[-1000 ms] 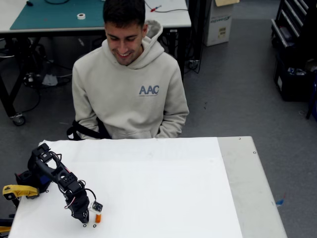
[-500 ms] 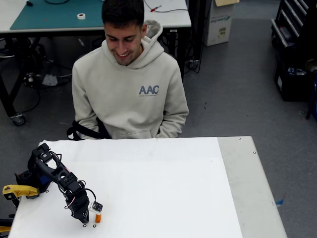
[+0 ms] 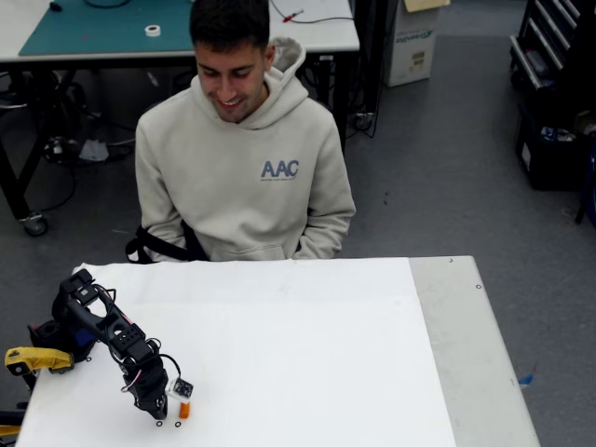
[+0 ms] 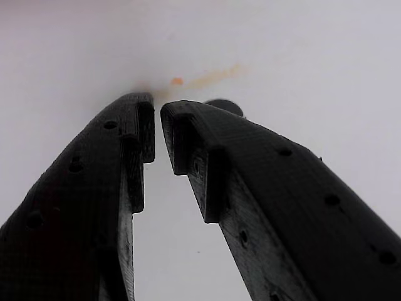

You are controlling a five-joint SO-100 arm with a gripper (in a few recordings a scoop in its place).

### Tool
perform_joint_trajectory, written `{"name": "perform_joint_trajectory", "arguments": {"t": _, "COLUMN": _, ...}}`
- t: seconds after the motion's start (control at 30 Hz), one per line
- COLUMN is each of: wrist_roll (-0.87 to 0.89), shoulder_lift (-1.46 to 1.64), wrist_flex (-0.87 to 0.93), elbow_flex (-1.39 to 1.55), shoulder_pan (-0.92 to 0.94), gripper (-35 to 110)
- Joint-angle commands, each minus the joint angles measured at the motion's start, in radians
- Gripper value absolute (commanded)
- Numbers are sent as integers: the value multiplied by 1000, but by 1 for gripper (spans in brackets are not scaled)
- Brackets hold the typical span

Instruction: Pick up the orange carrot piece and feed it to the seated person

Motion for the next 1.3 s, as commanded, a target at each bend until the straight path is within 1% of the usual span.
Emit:
{"name": "perform_joint_trajectory", "arguments": {"t": 0.0, "wrist_roll": -8, "shoulder_lift": 35, "wrist_flex": -11, "elbow_flex": -28, "shoulder_pan": 5, "gripper": -3}}
{"name": "perform_joint_trajectory", "arguments": {"t": 0.43, "wrist_roll": -2, "shoulder_lift": 37, "wrist_flex": -3, "elbow_flex": -11, "shoulder_pan": 0, "gripper": -3}}
{"name": "perform_joint_trajectory", "arguments": {"t": 0.6, "wrist_roll": 5, "shoulder_lift": 72, "wrist_flex": -2, "elbow_flex": -5, "shoulder_pan": -67, "gripper": -3}}
{"name": "perform_joint_trajectory", "arguments": {"t": 0.73, "wrist_roll": 5, "shoulder_lift": 238, "wrist_flex": -2, "elbow_flex": 87, "shoulder_pan": -158, "gripper": -3}}
{"name": "perform_joint_trajectory", "arguments": {"t": 1.03, "wrist_roll": 5, "shoulder_lift": 699, "wrist_flex": -14, "elbow_flex": 537, "shoulder_pan": -391, "gripper": -3}}
{"name": "perform_joint_trajectory", "arguments": {"t": 1.27, "wrist_roll": 6, "shoulder_lift": 994, "wrist_flex": -14, "elbow_flex": 811, "shoulder_pan": -594, "gripper": -3}}
